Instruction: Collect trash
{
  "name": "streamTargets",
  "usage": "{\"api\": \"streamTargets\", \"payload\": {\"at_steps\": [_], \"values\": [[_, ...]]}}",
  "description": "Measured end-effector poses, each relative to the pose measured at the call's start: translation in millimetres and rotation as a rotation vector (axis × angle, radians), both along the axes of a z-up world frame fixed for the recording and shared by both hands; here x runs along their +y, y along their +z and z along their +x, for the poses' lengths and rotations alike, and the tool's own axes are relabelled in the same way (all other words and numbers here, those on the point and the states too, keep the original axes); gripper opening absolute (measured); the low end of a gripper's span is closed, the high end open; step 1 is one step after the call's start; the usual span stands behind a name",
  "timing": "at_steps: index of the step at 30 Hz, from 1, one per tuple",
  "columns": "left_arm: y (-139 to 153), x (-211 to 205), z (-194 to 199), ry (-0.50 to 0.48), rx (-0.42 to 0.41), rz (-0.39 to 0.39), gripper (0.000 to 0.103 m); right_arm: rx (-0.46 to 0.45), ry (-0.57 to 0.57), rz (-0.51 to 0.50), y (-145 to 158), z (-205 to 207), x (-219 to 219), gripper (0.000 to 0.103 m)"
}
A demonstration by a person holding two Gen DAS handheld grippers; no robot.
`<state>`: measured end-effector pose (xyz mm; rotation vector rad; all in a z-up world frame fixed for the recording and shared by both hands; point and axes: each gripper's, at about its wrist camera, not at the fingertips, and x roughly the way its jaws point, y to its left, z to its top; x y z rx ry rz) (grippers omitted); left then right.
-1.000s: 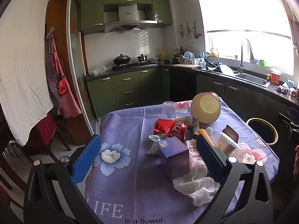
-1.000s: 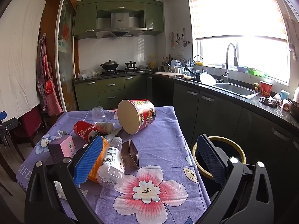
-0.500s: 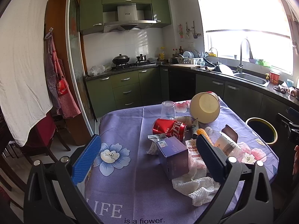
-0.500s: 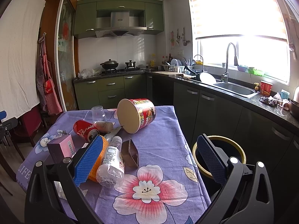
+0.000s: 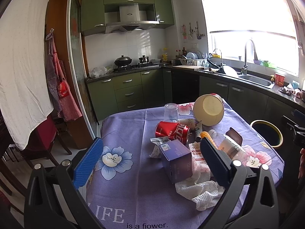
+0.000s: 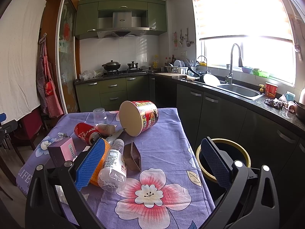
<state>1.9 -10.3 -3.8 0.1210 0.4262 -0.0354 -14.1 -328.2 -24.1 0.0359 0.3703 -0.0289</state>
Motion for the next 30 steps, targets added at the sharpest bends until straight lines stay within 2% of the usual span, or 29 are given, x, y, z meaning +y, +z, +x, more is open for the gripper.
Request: {"api": "streamTargets", "payload": {"at_steps": [30], "values": [[1.6,-5.1,7.4,-0.011,0.015,-0.001,0.097,0.015,-0.006,0.0,-5.5,5.7,-1.3,0.099]]}}
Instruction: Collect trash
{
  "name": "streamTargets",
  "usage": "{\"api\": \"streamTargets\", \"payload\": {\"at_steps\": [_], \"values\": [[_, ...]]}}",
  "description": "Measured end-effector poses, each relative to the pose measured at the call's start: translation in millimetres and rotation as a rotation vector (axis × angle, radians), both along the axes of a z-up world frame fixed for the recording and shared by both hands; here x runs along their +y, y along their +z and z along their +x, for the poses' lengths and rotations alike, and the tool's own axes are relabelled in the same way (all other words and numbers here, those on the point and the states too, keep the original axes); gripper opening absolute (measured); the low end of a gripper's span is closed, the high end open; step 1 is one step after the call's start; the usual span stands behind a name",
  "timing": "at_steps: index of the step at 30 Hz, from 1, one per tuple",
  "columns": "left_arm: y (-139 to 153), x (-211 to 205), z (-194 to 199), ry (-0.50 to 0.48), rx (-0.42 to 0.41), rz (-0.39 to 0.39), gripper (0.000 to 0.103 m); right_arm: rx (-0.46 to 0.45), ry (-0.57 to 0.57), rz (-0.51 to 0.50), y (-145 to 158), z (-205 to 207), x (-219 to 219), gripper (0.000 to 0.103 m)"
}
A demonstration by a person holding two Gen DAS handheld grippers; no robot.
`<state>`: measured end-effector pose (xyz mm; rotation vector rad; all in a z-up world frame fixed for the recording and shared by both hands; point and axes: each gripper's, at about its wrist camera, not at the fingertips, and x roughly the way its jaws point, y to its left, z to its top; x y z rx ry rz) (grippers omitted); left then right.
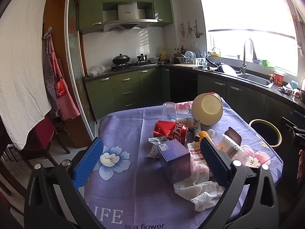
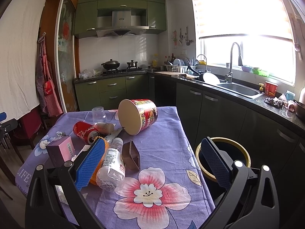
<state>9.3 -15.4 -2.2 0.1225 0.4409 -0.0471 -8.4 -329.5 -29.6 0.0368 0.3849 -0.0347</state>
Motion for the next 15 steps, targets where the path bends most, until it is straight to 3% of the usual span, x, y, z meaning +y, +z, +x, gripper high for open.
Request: {"api": "streamTargets", "payload": {"at_steps": [8,15], "values": [[18,8,45,0.02,-0.03,-0.008,0.097,0.018,0.012,-0.021,4,29,-1,0.099],[24,25,133,0.06,-0.029,-0.051,0.097,0.064,0.074,-0.058,21,105,11,0.099]]}}
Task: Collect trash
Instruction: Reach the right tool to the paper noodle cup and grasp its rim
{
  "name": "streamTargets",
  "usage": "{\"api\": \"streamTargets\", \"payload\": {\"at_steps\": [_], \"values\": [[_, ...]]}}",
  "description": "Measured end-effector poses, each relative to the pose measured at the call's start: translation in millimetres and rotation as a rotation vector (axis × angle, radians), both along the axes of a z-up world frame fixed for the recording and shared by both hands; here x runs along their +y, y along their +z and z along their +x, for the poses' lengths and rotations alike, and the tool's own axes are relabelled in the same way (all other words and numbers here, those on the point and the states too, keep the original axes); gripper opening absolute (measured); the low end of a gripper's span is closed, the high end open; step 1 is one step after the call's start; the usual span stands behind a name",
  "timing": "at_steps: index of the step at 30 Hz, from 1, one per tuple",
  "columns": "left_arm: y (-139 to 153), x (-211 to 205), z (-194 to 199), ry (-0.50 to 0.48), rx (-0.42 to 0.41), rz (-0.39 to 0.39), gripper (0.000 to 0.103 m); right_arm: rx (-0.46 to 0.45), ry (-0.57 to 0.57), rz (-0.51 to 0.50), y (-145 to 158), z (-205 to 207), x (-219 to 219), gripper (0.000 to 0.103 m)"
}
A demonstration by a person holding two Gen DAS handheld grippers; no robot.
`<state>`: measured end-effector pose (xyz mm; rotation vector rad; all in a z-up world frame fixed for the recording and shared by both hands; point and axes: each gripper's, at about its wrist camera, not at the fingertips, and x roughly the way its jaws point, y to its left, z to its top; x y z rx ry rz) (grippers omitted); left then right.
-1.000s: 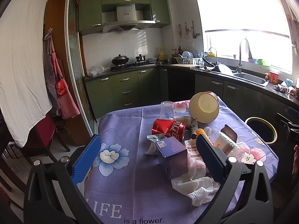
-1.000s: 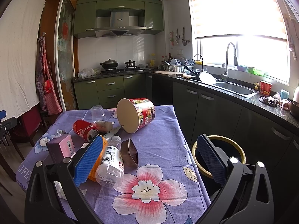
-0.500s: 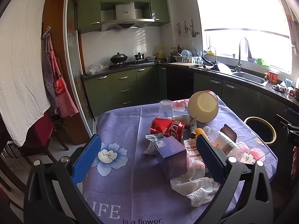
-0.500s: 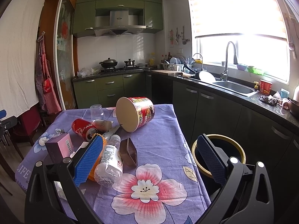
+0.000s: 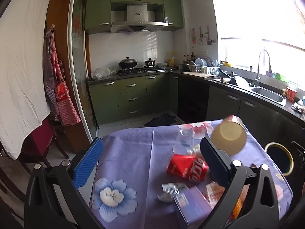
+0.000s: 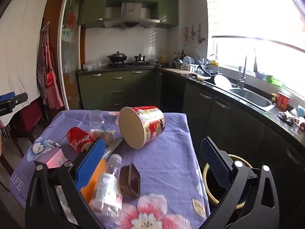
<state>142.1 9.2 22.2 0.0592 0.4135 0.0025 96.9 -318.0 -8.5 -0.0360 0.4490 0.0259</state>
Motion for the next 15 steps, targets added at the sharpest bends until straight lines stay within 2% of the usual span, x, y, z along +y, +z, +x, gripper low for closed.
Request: {"api": "streamTargets", "payload": {"at_steps": [4,8,15], "values": [[-12,8,58,0.03,0.032,-0.039,0.097,0.055,0.033,-0.046,-2,61,21,0.098],[-32,6,102,0.06,0.045,-0.042,0.097,0.126,0.033,-0.093,-21,119,35,0.093],[-64,14,145,0.076,0.076,-0.073,0.097,0.234,-0.03,-0.12,-61,200,30,0.076]]}}
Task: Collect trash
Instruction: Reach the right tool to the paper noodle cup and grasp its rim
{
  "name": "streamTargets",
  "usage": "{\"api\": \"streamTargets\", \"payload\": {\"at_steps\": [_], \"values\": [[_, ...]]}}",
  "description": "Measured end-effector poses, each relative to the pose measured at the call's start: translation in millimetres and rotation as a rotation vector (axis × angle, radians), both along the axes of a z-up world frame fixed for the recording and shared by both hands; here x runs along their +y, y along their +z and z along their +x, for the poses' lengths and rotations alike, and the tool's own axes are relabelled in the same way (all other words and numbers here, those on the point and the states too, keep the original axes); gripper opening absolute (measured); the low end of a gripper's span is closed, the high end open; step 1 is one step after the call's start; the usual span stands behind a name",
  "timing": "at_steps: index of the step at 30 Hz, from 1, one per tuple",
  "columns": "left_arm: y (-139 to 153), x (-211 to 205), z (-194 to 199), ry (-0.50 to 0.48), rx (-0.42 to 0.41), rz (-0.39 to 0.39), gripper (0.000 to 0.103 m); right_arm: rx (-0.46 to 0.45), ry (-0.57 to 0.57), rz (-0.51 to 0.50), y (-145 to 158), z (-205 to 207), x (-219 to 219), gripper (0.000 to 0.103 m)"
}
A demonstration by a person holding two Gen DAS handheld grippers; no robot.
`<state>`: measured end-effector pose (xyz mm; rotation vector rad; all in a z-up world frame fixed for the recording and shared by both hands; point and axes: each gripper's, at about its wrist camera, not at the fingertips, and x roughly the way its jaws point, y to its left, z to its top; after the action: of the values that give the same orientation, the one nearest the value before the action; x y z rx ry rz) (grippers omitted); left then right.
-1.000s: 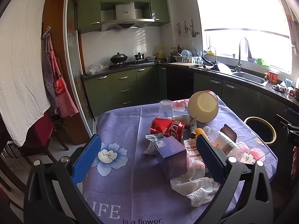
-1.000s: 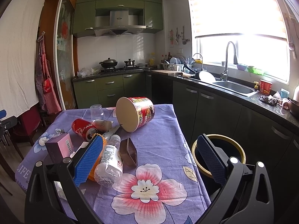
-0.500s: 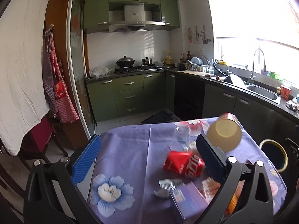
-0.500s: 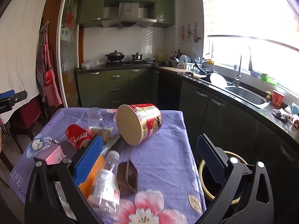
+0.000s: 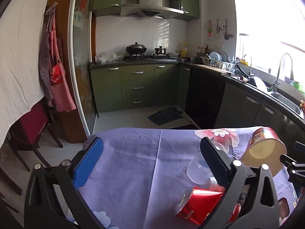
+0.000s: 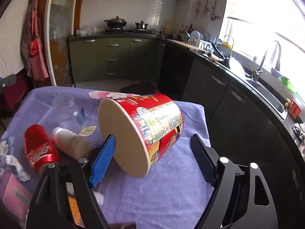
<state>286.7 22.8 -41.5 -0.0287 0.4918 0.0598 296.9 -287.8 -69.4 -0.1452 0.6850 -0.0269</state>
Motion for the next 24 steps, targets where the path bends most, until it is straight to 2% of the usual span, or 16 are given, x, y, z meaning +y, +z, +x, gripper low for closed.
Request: {"api": "streamTargets", "payload": {"at_steps": [5,10,13,17,19,24], "values": [[-15,6,6,0.0,0.034,-0.013,0.097,0.001,-0.054,-0.038,-15,28,-4,0.066],[-22,0,7,-0.017,0.053,-0.001,0.097,-0.008,-0.104,-0.051,-22,41,-13,0.038],[-24,-3,6,-0.025,0.056,0.015,0.097,0.005,-0.112,-0.045,-24,47,-21,0.027],[-26,-7,7,-0.037,0.063,0.021,0.097,0.038,-0.102,-0.032,-24,51,-28,0.017],[-27,-7,6,-0.039,0.063,0.022,0.097,0.076,-0.092,0.009,-23,59,-37,0.009],[-26,-9,3,-0.046,0.06,0.019,0.097,0.167,-0.068,0.168,-17,78,-64,0.004]]}}
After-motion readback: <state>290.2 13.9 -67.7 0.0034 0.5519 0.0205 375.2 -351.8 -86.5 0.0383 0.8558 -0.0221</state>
